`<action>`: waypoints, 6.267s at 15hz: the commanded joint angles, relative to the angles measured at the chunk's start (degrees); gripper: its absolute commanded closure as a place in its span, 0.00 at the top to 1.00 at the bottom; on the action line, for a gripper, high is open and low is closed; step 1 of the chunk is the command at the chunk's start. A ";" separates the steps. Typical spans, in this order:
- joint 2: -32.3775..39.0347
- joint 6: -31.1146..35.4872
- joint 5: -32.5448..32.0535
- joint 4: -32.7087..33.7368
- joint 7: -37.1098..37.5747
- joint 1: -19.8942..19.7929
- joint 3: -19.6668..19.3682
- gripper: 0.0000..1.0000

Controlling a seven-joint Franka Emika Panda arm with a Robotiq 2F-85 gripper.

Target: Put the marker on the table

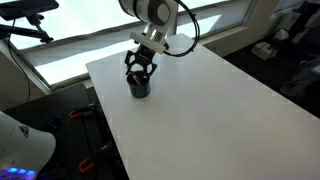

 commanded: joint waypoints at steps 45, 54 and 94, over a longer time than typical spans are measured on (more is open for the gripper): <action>-9.64 11.30 -3.55 -9.31 3.94 2.27 0.40 0.79; -8.44 12.19 -4.07 -9.28 3.70 2.14 0.19 0.09; -37.52 21.58 -14.33 -31.98 12.65 -3.19 -8.08 0.05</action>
